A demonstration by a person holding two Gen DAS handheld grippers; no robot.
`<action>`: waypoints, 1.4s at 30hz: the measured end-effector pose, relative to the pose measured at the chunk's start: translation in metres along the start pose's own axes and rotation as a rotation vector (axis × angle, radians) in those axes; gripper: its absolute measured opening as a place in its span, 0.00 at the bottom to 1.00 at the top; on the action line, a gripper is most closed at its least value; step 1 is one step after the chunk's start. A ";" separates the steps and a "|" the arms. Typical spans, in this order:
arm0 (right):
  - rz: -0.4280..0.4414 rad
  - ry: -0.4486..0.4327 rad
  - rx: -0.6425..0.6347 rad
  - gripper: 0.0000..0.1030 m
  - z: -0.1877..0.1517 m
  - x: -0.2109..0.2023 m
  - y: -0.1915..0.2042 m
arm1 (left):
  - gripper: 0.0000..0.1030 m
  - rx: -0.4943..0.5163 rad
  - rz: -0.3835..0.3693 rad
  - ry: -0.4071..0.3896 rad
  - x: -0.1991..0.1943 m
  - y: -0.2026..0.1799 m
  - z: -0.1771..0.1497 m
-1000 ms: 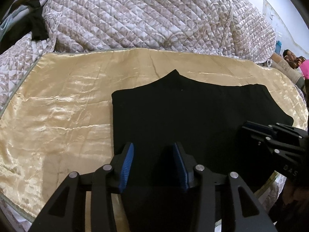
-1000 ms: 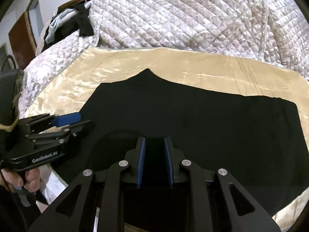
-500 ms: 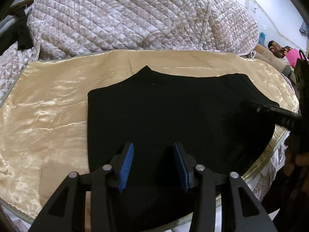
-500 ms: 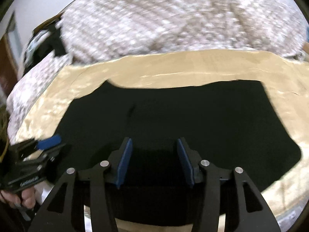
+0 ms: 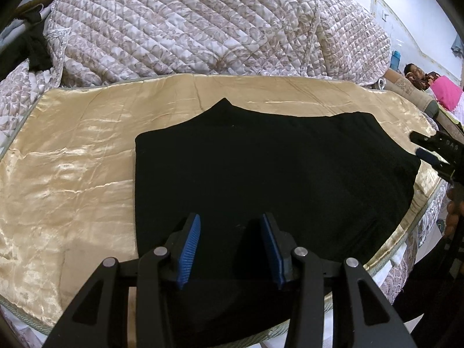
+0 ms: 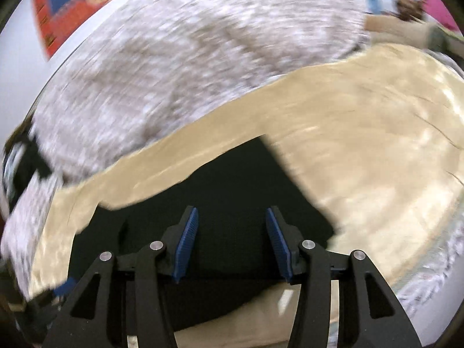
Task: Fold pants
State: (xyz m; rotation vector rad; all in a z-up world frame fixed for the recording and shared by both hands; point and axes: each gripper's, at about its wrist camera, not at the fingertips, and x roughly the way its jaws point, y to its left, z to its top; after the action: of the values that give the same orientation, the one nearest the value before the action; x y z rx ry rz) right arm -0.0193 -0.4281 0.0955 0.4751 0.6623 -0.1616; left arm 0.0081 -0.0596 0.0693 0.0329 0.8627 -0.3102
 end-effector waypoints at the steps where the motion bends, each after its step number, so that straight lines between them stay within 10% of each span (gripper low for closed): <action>1: -0.012 -0.008 0.039 0.51 0.002 -0.002 -0.009 | 0.45 -0.001 0.000 0.000 0.000 0.001 0.000; 16: 0.059 0.157 0.318 0.54 -0.018 0.009 -0.051 | 0.45 -0.007 0.001 0.000 0.000 0.004 0.000; 27: 0.137 0.120 0.286 0.54 -0.009 0.025 -0.037 | 0.46 -0.010 -0.002 0.001 0.000 0.006 0.000; 31: 0.150 0.096 0.229 0.35 0.000 0.029 -0.024 | 0.46 -0.016 -0.001 0.002 0.001 0.008 0.003; 42: 0.145 0.125 0.164 0.22 0.010 0.038 -0.008 | 0.46 -0.056 0.037 0.002 -0.002 0.019 0.006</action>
State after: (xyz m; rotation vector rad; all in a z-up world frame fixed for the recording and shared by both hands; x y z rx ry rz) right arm 0.0134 -0.4393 0.0758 0.6931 0.7375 -0.0497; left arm 0.0166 -0.0422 0.0724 -0.0031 0.8714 -0.2509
